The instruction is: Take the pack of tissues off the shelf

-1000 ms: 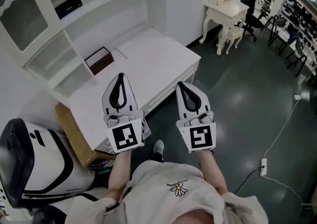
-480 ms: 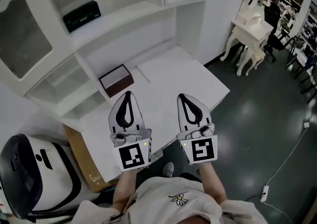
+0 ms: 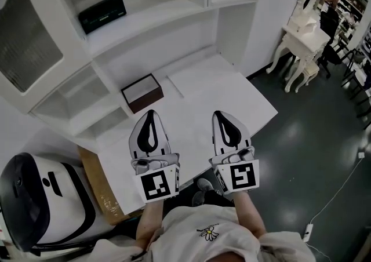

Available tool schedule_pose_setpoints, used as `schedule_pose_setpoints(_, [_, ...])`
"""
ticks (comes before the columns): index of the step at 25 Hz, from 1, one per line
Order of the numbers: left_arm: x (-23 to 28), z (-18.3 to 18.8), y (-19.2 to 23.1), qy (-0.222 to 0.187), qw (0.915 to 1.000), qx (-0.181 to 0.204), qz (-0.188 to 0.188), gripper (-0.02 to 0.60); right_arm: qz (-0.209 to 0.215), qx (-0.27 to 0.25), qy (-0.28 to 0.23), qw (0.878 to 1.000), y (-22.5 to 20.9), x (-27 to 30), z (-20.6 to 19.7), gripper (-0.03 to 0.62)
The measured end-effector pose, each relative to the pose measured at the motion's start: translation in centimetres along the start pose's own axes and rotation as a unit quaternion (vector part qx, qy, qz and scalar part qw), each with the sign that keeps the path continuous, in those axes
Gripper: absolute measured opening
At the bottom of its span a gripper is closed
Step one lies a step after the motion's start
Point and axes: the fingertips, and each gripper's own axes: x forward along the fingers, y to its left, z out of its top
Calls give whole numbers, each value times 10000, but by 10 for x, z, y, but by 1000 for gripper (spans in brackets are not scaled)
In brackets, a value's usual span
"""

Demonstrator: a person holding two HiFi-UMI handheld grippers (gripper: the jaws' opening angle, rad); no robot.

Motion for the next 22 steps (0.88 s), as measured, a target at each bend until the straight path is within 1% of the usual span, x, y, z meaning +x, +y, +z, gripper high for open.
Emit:
schedule_pose_setpoints(3, [8,-1,-2,-3,10000,-9,55,-2,-11,-1,30,10000,-11,5,-5,2])
schedule_pose_setpoints(8, [19,-2,-9,16,9999,86,97,-2,146,84,-155,9997,-27,12,-2,2])
schedule_pose_setpoints(10, [23,-3,-13,5,9999,107,112,-2,251,95,-139,9995,-32,18,-2,35])
schedule_pose_setpoints(12, [27,-5,-14,48,9998,94,139,-2,431,238,-55,9988,-34,27,-6,178])
schedule_pose_setpoints(13, [28,-7,-15,88,9998,74,154,-2,516,347,-26,9981,-34,31,-9,279])
schedule_pose_setpoints(15, [31,-10,-16,107,9997,78,187,-2,646,546,17,9964,-36,38,-17,420])
schedule_pose_setpoints(16, [33,-10,-17,92,9997,98,203,-2,700,651,44,9954,-36,42,-22,479])
schedule_pose_setpoints(17, [35,-11,-17,84,9997,109,217,-2,740,771,70,9942,-37,45,-26,521])
schedule_pose_setpoints(18, [38,-12,-17,84,9996,113,232,-2,759,888,92,9931,-39,47,-31,540])
schedule_pose_setpoints(22, [45,-13,-16,76,9994,150,317,-2,766,1122,181,9906,-50,55,-39,540])
